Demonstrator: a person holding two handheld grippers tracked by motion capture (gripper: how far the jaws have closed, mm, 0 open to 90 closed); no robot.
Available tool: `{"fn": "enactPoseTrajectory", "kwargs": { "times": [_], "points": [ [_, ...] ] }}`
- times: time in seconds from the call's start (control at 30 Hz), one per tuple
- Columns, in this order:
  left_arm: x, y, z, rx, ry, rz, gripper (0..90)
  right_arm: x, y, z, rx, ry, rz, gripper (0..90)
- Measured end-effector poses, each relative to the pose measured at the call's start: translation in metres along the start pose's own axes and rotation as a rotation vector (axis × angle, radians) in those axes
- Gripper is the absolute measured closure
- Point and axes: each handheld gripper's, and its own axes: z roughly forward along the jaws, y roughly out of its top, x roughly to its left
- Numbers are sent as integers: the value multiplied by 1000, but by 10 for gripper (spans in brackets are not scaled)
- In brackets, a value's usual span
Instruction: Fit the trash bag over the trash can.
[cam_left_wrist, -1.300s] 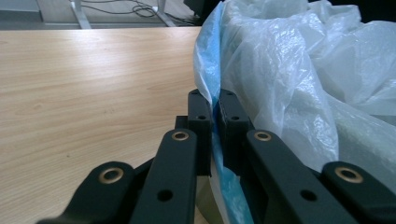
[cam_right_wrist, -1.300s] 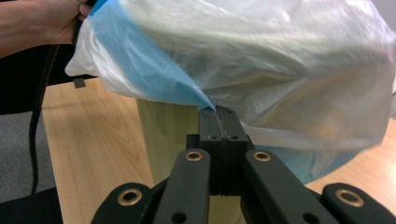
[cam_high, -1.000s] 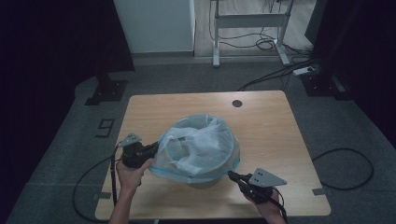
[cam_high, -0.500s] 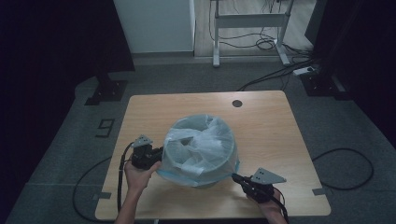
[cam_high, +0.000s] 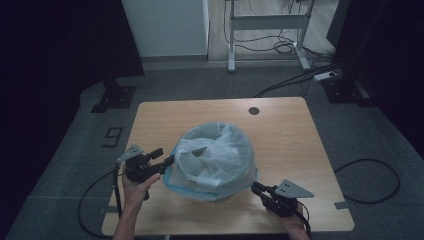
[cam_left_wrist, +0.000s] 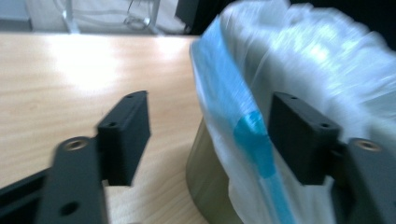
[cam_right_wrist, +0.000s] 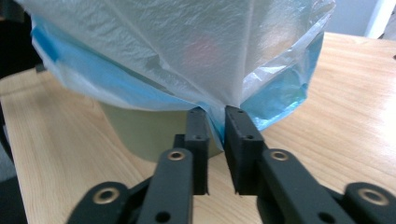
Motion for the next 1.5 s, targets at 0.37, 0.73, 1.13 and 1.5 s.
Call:
{"fn": "enactPoseTrajectory", "kwargs": {
  "times": [0.37,0.73,1.13,1.5],
  "points": [
    [-1,13,-20,-38,-48,54,243,-1,2,-11,-15,-42,37,423],
    [-25,43,-15,6,-148,217,253,-27,-5,-46,-57,-47,105,334],
    [-35,66,6,18,-248,285,275,-51,-16,-59,-50,-86,147,344],
    [-38,82,28,41,-316,327,299,-51,-17,-60,-52,-91,148,359]
  ]
}}
